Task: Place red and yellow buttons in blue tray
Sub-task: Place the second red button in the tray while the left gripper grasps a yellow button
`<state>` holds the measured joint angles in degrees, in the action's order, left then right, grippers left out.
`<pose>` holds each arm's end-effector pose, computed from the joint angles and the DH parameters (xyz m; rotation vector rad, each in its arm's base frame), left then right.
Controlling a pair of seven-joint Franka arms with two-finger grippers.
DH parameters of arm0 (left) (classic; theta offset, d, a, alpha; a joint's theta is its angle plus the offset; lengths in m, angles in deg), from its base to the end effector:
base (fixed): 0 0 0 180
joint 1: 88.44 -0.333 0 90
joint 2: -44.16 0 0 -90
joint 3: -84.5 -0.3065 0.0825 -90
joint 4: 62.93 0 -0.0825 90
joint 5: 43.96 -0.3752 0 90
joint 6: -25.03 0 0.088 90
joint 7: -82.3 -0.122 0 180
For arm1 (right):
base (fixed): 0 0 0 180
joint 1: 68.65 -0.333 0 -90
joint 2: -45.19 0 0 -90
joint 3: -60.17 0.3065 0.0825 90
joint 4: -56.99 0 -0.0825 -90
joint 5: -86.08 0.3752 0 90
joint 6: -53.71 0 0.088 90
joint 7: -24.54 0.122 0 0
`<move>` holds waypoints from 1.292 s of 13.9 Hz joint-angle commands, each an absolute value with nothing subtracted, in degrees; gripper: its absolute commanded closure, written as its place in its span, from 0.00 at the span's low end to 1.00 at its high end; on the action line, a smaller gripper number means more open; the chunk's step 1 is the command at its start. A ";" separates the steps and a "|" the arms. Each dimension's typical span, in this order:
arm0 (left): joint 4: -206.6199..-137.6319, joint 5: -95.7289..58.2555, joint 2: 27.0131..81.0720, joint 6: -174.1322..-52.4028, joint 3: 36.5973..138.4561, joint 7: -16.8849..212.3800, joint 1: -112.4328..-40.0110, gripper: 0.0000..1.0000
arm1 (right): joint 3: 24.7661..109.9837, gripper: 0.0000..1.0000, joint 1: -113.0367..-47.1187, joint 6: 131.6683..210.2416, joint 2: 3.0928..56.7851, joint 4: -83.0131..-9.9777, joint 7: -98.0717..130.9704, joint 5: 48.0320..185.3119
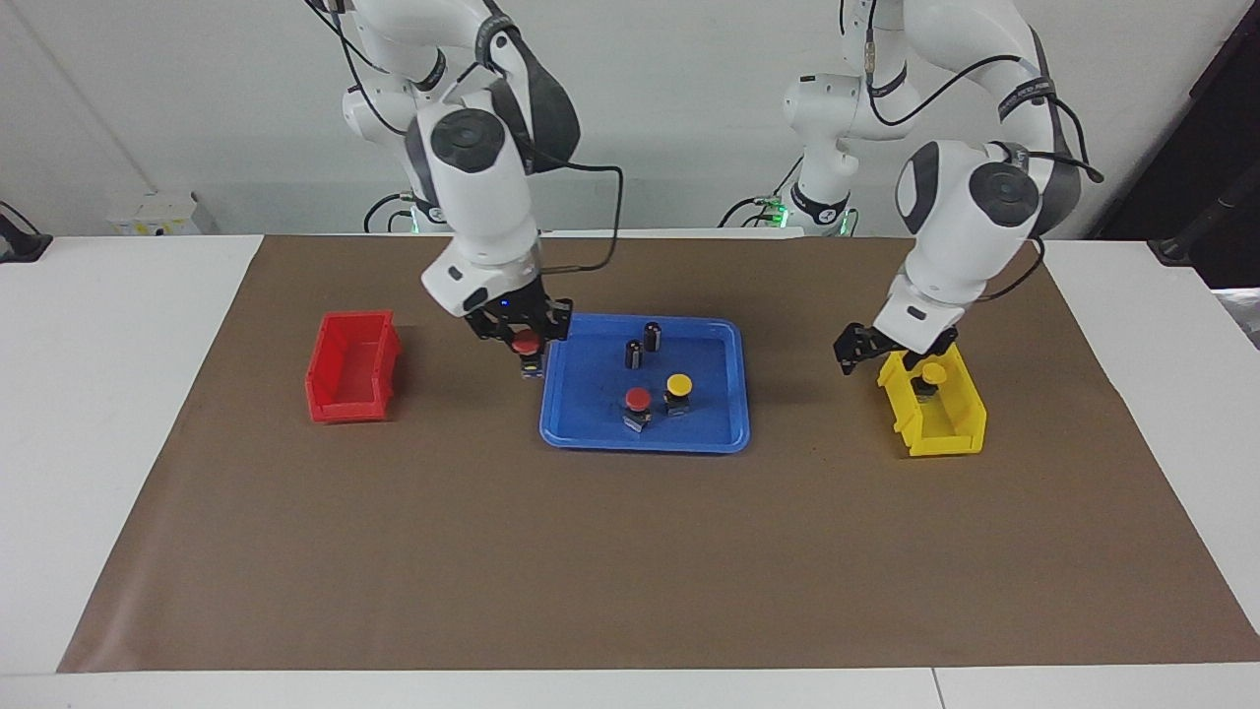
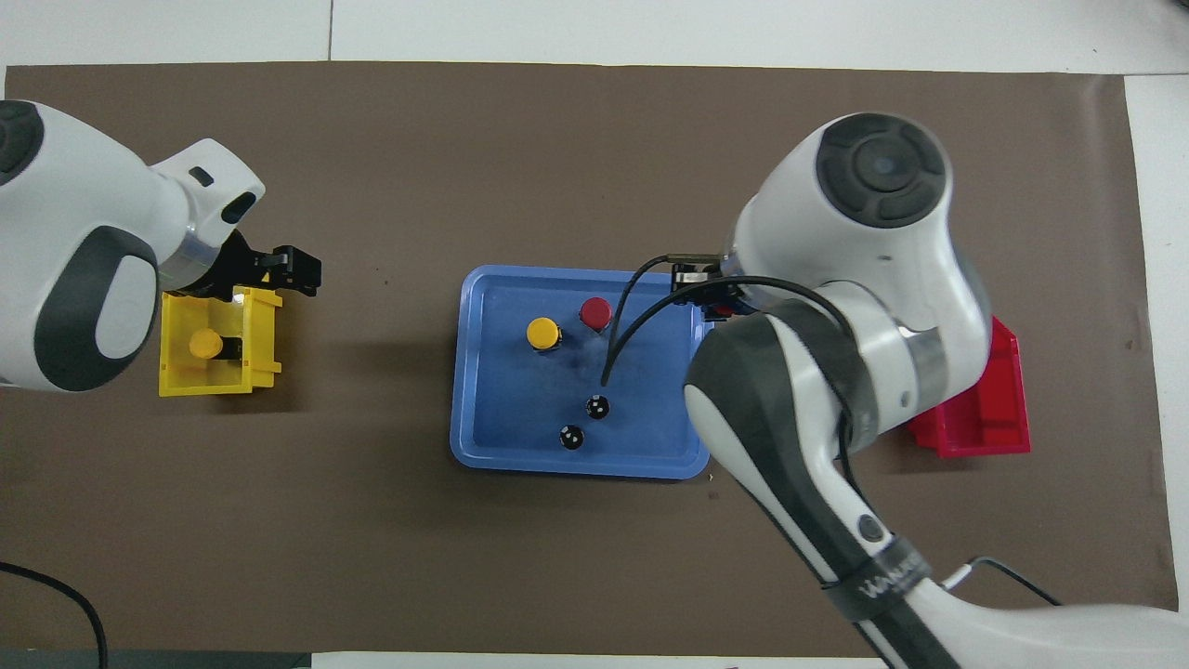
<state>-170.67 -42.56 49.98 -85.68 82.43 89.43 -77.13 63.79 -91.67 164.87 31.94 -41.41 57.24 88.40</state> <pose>0.5641 -0.0943 0.4290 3.1285 -0.0434 -0.0811 0.5508 0.2773 0.4283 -3.0941 0.1892 0.0510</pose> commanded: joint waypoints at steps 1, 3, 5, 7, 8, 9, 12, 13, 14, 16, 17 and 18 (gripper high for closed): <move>-174.27 -42.47 48.56 -88.59 83.18 85.30 -82.00 0.01 | 63.43 0.83 -92.82 169.44 28.76 -42.49 60.56 88.28; -178.92 -42.47 46.98 -94.21 83.18 84.16 -84.47 0.02 | 63.43 0.81 -92.91 173.66 28.41 -45.56 60.57 88.28; -182.35 -42.47 45.75 -96.52 83.18 81.79 -86.06 0.03 | 63.43 0.80 -93.17 175.96 27.01 -46.89 60.74 88.28; -184.47 -42.47 44.87 -96.70 83.09 81.16 -86.94 0.06 | 63.43 0.79 -93.09 177.02 26.12 -47.51 60.66 88.19; -185.44 -42.47 44.51 -97.05 83.09 80.99 -87.03 0.07 | 63.43 0.79 -93.17 177.02 25.95 -47.51 60.66 88.19; -186.40 -42.47 44.42 -98.18 83.09 80.99 -87.03 0.07 | 63.43 0.78 -93.17 177.19 25.51 -47.60 60.75 88.19; -189.57 -42.47 43.55 -100.83 83.09 80.90 -87.03 0.13 | 63.43 0.67 -93.09 179.04 25.42 -49.26 60.66 88.19; -189.93 -42.47 43.37 -101.27 83.09 80.90 -87.03 0.15 | 63.43 0.63 -93.00 179.21 25.50 -49.70 60.57 88.19; -189.93 -42.47 43.45 -101.44 83.09 80.90 -87.03 0.16 | 63.43 0.52 -93.00 179.74 25.50 -49.79 60.57 88.19; -190.02 -42.47 43.89 -101.97 83.18 80.90 -87.30 0.18 | 63.34 0.00 -93.09 179.05 25.50 -49.10 60.75 88.02; -190.19 -42.47 43.89 -102.50 83.09 80.90 -87.38 0.20 | 63.16 0.00 -92.65 178.87 26.03 -48.57 60.57 87.67; -190.19 -42.47 43.98 -102.85 83.18 80.81 -87.38 0.22 | 62.81 0.00 -91.69 178.43 27.86 -47.43 60.31 87.66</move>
